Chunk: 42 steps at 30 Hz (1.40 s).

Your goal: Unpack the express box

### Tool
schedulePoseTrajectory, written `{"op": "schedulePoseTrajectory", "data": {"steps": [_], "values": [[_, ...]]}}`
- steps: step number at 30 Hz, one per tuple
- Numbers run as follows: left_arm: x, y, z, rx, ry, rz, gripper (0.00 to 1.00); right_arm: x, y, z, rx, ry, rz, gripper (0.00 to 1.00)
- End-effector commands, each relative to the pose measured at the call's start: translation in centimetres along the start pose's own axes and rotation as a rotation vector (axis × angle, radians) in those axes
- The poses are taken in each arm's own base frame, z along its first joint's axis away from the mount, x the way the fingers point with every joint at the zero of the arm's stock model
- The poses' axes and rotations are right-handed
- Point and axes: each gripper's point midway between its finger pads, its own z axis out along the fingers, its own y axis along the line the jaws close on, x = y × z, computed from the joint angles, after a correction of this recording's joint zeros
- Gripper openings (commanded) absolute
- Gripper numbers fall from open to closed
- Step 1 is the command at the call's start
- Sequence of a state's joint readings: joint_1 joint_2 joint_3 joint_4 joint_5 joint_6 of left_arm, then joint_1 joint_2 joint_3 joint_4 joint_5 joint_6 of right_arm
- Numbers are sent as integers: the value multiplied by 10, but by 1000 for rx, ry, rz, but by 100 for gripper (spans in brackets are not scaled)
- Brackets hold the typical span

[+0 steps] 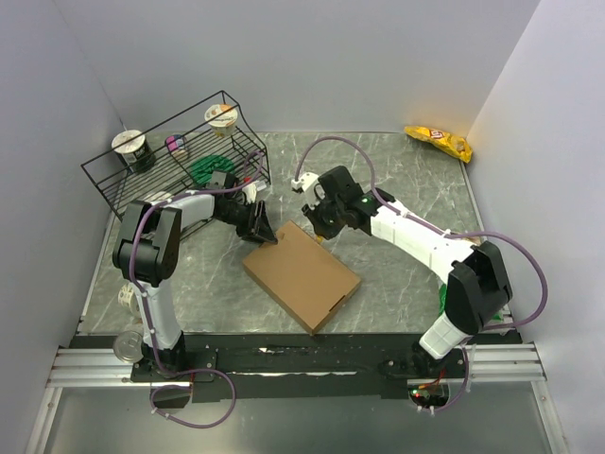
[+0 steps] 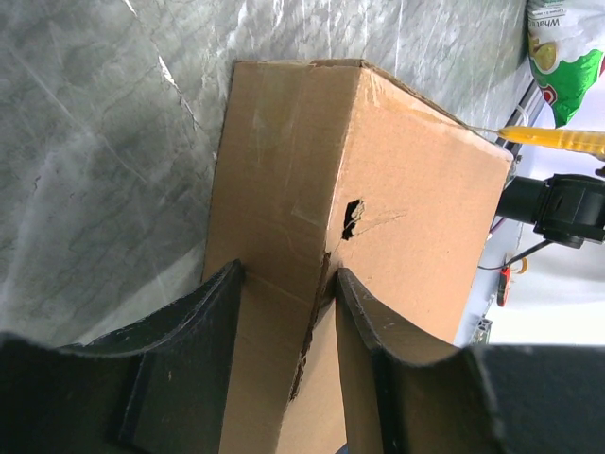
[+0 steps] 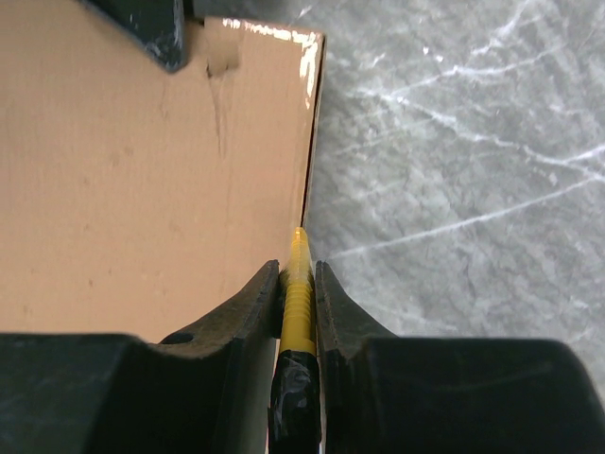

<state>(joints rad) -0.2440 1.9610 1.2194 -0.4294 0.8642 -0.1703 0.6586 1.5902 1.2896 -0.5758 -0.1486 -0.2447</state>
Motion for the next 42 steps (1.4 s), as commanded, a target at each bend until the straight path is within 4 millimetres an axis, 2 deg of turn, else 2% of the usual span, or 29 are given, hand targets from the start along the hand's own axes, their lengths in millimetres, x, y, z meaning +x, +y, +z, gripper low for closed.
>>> {"op": "schedulePoseTrajectory", "data": {"steps": [1,6,8,9,11,12,13,14,16,17,18,23,26,28,29,30,32,34,37,39,42], "values": [[33,99,-3,-390,59,-70,16,27,17,-27,-51,79,23,0],[31,103,-6,-397,51,-85,14,35,18,-29,-48,86,26,0],[27,98,-8,-380,46,-76,17,30,15,-25,-41,69,8,0],[25,94,-10,-358,42,-60,32,24,12,-25,-32,53,-12,0],[13,71,-13,-260,7,-34,44,15,7,-21,-20,37,-37,0],[7,61,-17,-214,-17,-21,55,4,4,-21,-14,8,-67,0],[5,50,-20,-171,-32,-6,58,-2,2,-21,-10,-9,-80,0],[-3,36,-29,-152,-66,39,61,-6,0,-18,-9,-15,-92,0],[-9,20,-39,-125,-100,136,69,-22,-4,-18,-1,-59,-133,0],[-16,6,-52,-126,-140,199,71,-25,-5,-15,0,-62,-141,0],[-18,2,-59,-134,-152,303,73,-36,-7,-16,4,-89,-167,0],[-23,-26,-93,-201,-204,638,77,-58,-9,-1,-18,-131,-230,0],[-14,-32,-98,-247,-155,912,78,-76,-12,8,-22,-173,-271,0],[2,-35,-88,-246,-102,1030,79,-89,-8,11,-48,-210,-296,0],[8,-44,-80,-233,-75,1147,79,-96,-8,15,-61,-219,-313,0],[17,-39,-73,-242,-44,1180,79,-99,-6,18,-77,-229,-317,0],[20,-49,-58,-222,-40,1286,78,-104,-5,22,-88,-241,-326,0],[24,-50,-46,-206,-40,1313,79,-104,-6,23,-84,-244,-333,0],[12,-59,-30,-177,-98,1264,78,-99,-6,17,-91,-244,-345,0],[6,-60,-21,-153,-112,1195,77,-87,-5,17,-109,-220,-338,0],[11,-60,-8,-81,-73,1085,74,-76,-2,13,-131,-205,-336,0]]}}
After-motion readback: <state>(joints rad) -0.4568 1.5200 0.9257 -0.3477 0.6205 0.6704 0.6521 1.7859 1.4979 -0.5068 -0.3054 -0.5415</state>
